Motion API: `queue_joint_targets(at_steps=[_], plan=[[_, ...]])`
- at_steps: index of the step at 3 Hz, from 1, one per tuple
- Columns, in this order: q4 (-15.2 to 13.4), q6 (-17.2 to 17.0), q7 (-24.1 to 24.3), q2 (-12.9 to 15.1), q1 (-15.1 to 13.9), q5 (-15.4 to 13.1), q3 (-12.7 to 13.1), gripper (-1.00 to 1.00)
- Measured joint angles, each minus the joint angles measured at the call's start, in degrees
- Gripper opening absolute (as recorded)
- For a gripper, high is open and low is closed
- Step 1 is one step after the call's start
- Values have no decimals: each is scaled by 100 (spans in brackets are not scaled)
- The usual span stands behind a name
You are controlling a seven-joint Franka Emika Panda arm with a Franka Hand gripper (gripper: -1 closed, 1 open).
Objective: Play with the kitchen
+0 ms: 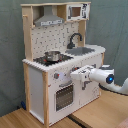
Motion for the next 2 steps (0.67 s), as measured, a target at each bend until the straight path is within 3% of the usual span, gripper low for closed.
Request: queue_joint_targets(at_steps=[1, 2], plan=[[0, 0, 2, 0, -2, 0, 0, -100], [-36, -3, 486, 27, -11, 17, -1, -100]])
